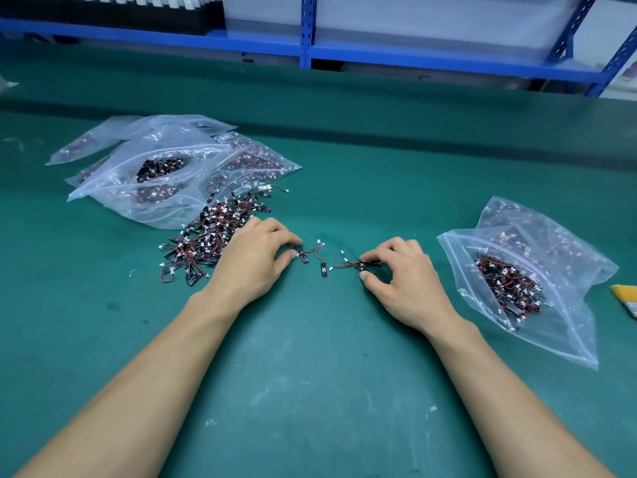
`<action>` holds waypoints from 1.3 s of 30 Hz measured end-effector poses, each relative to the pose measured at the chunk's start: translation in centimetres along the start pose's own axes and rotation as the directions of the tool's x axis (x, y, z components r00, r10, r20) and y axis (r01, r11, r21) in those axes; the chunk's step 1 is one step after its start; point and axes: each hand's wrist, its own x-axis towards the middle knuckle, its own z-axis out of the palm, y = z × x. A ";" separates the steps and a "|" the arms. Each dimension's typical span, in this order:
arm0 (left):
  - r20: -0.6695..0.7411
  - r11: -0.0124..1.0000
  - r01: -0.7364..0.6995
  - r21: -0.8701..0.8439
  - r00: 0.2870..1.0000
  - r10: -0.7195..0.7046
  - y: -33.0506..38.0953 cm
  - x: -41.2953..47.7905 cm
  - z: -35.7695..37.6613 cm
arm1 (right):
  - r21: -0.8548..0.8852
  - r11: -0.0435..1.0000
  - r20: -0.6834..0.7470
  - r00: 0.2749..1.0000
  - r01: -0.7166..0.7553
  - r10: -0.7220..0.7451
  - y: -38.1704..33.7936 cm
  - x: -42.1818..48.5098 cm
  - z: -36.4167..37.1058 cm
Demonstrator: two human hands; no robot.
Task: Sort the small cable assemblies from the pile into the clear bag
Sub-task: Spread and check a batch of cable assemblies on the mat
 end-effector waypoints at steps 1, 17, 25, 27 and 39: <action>-0.010 1.000 0.001 -0.006 1.000 -0.001 0.2 0.0 0.1 | -0.003 1.000 0.000 1.000 0.001 -0.001 0.0 0.0 0.0; 0.034 1.000 -0.003 0.021 0.999 0.002 -0.3 -0.6 -1.5 | -0.016 1.000 0.002 1.000 -0.012 0.012 0.0 0.0 0.0; 0.009 0.995 -0.102 -0.013 0.995 0.102 -0.6 -0.7 -2.1 | -0.011 1.000 -0.006 1.000 -0.018 0.018 0.1 0.0 -0.1; 0.020 0.994 -0.111 -0.018 0.994 0.112 -0.6 -0.7 -2.0 | -0.011 1.000 -0.005 1.000 -0.017 0.017 0.0 0.0 -0.1; 0.081 0.994 -0.102 -0.037 0.991 0.105 -0.2 -0.9 -2.1 | -0.006 1.000 0.004 1.000 -0.026 0.026 -0.1 -0.1 -0.3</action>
